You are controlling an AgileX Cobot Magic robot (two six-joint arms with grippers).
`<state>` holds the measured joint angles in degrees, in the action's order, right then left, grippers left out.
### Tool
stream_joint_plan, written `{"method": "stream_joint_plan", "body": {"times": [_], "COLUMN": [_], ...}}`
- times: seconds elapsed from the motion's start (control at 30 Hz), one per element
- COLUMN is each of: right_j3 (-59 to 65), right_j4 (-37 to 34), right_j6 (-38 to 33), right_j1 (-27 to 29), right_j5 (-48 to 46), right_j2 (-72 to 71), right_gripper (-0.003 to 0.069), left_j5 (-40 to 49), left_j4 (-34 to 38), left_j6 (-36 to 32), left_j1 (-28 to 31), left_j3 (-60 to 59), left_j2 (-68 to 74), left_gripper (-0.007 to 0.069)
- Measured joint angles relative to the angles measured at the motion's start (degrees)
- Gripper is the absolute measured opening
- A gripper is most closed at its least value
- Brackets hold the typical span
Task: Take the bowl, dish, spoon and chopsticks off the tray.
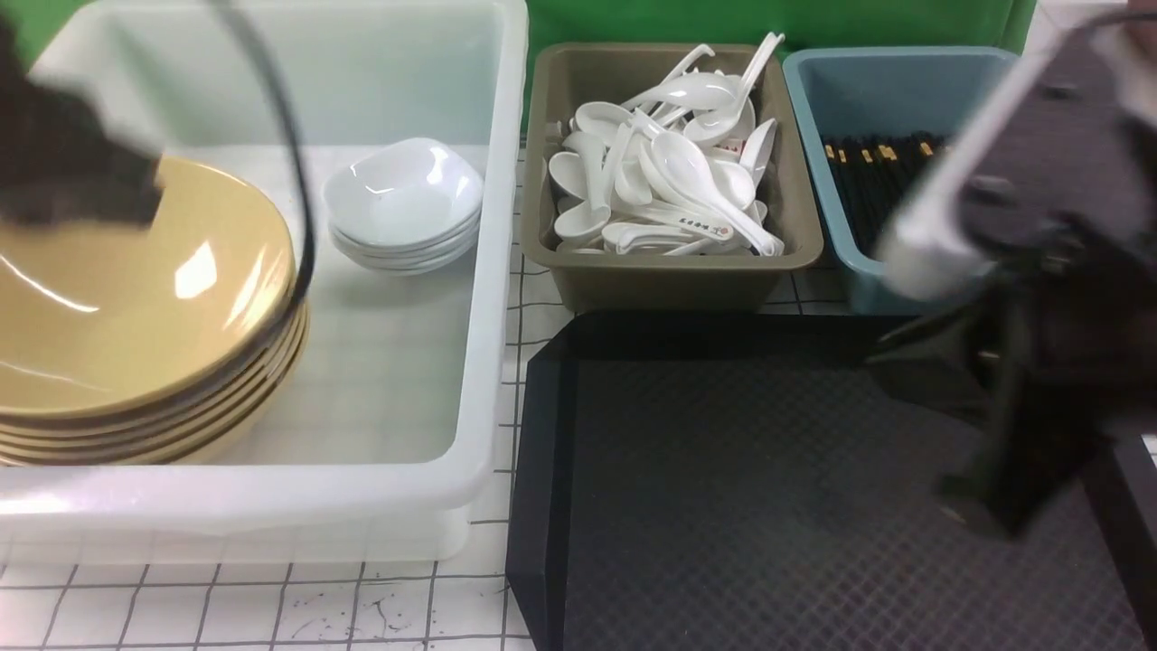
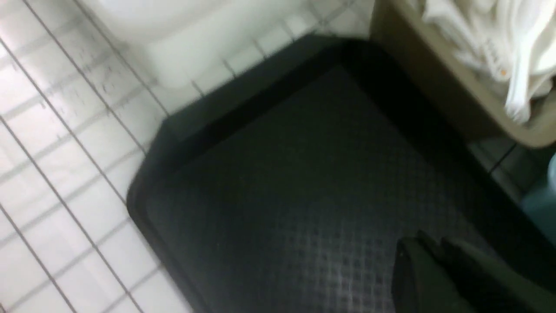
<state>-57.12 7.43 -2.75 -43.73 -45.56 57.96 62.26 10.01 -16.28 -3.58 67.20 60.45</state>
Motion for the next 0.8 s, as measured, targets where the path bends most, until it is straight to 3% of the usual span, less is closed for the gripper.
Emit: {"method": "stream_joint_plan", "body": {"times": [0.2,0.4,0.8], "right_j3": [10.07,16.61,18.43], "right_j4": [-2.27,-3.23,-3.38], "right_j6": [0.00,0.33,1.44], "right_j1": [0.00,0.00,0.00], "right_j5": [12.95,19.08,19.78], "right_j2": [-13.20,-23.15,-25.66], "right_gripper": [0.0097,0.0097,0.0099], "left_j5": [-9.66,-13.99,-17.09], "left_j4": [0.00,-0.99,-5.42], "left_j6": [2.65,6.89,7.50], "left_j1": [0.00,0.00,0.00], "left_j3": [-18.49,-32.37,-38.44], "left_j2": [-19.54,-37.58,-51.99], "left_gripper": [-0.0006,-0.0006,-0.0006]}}
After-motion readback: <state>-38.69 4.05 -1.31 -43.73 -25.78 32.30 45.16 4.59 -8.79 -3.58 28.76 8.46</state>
